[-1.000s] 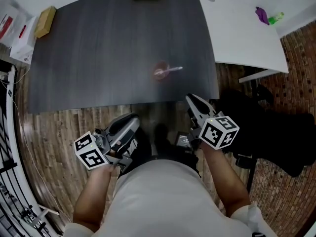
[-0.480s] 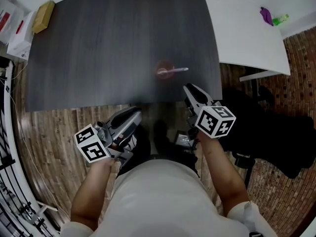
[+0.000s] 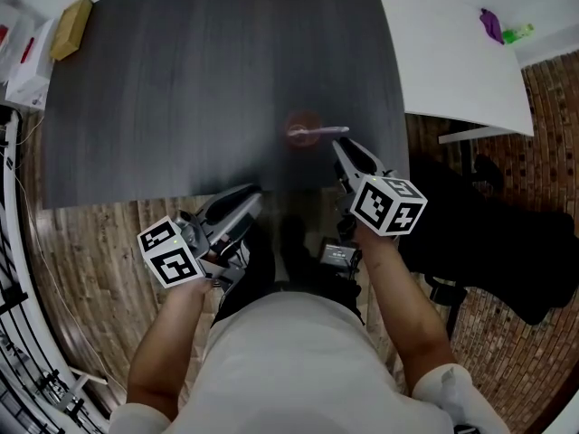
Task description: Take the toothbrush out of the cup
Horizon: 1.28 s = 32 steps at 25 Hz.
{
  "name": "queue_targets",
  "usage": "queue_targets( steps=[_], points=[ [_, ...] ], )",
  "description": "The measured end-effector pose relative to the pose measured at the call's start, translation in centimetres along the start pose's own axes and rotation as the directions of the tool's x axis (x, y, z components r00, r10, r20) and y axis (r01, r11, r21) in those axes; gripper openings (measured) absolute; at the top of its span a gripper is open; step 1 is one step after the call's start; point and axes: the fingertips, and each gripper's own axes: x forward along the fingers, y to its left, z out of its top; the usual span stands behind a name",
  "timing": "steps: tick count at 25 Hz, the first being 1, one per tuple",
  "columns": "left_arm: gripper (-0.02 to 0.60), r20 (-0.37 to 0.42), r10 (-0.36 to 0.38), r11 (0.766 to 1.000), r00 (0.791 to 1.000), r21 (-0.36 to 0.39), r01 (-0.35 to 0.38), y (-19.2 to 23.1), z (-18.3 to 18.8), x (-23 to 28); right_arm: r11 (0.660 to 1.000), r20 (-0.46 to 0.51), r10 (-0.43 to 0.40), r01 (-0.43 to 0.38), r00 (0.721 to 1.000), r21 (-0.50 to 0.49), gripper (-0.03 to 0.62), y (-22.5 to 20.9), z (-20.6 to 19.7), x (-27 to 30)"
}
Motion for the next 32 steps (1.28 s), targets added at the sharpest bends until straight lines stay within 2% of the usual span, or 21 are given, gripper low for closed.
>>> queue_targets(
  steps=[15, 22, 32],
  points=[
    [0.051, -0.024, 0.001, 1.0, 1.0, -0.014, -0.002, 1.3, 0.4, 0.8, 0.995, -0.009, -0.074, 0.075, 0.997, 0.061, 0.071, -0.6, 0.1, 2.2],
    [0.051, -0.028, 0.0, 1.0, 1.0, -0.017, 0.0, 1.4, 0.3, 0.8, 0.991, -0.026, -0.117, 0.119, 0.993, 0.057, 0.069, -1.0, -0.1, 2.4],
    [0.051, -0.027, -0.002, 1.0, 1.0, -0.015, 0.002, 1.3, 0.4, 0.8, 0.991, -0.036, -0.123, 0.124, 0.992, 0.045, 0.066, -0.8, -0.1, 2.6]
  ],
)
